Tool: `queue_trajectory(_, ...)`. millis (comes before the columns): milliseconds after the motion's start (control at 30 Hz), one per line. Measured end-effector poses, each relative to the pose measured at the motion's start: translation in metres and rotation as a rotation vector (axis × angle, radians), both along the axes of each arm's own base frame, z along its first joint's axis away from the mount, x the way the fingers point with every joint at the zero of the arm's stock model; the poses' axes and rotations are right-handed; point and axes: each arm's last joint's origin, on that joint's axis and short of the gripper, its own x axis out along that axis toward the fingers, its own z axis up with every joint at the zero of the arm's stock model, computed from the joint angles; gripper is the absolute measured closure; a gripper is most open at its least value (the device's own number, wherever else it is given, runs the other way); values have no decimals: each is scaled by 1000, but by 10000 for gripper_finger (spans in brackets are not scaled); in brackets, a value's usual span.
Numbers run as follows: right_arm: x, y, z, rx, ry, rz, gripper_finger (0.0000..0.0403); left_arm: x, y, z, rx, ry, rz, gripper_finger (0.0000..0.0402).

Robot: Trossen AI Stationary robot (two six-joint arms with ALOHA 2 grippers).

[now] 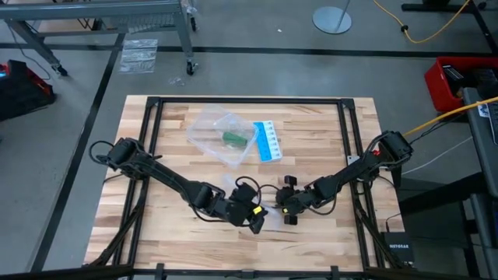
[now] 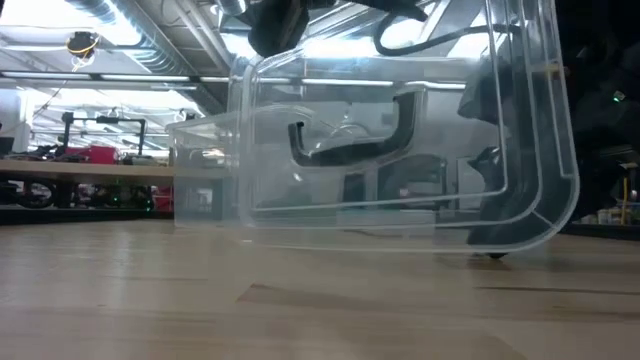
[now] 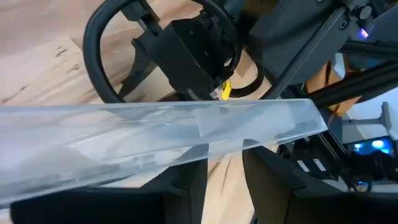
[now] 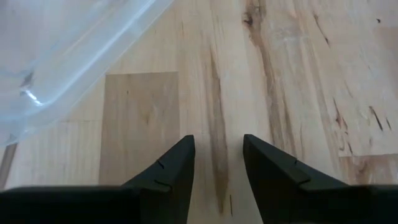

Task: Roll bandage
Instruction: Close the transparent bin

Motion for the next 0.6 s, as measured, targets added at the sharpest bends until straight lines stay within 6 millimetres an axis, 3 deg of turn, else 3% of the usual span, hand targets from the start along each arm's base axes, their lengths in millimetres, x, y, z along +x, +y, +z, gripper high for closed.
queue_trajectory(600, 3, -9, 0, 0, 20, 20, 260, 1, -3, -5, 69, 15, -45, 304)
